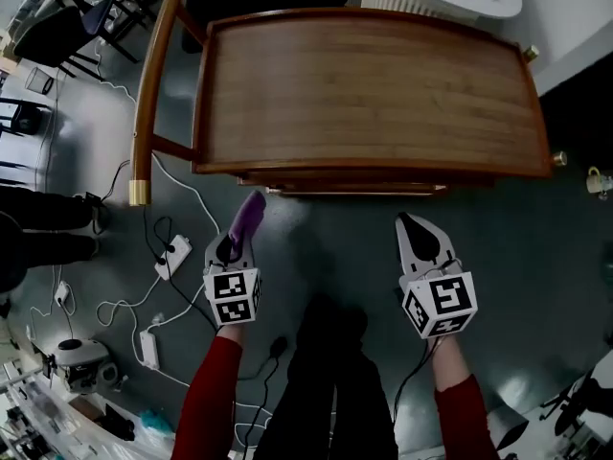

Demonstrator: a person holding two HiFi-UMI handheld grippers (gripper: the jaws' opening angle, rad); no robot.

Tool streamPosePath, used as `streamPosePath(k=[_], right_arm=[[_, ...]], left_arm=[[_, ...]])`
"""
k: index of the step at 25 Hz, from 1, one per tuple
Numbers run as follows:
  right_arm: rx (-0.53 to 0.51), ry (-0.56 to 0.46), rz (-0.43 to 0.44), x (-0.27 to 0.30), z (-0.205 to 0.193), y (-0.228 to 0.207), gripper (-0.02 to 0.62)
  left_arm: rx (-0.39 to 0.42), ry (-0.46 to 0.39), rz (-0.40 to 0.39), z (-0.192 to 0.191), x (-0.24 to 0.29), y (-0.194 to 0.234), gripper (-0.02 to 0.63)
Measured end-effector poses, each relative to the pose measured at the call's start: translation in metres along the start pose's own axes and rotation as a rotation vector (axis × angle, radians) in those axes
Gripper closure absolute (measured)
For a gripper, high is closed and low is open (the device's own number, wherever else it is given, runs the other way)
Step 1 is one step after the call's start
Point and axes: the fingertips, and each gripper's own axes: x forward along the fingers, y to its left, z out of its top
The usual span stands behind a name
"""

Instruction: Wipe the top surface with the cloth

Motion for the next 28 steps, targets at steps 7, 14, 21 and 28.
streamPosePath(k=[7,14,21,28], right_arm=[[0.002,-0.008,-0.017,-0.021,0.011,0.015,0.583],[0.063,-0.072,-0.065,-0.046,0.039,0.036,0.583],[0.123,-0.219,-0.128,-0.123,0.107,0.046,0.583],[0.129,-0.408,-0.198,-0.191,0.163,0.046,0.583]], left_arm=[[-0.027,-0.046,0.003,0.019,-0.021,0.003,0.552],[-0.023,-0.173,-0.142,0.081,-0.063,-0.03,0.552],[0.047,-0.412,-0.34,0.201,-0.149,-0.091,0.552],[0.101,-0.615,-0.534,0.272,-0.23,-0.167,0.552]])
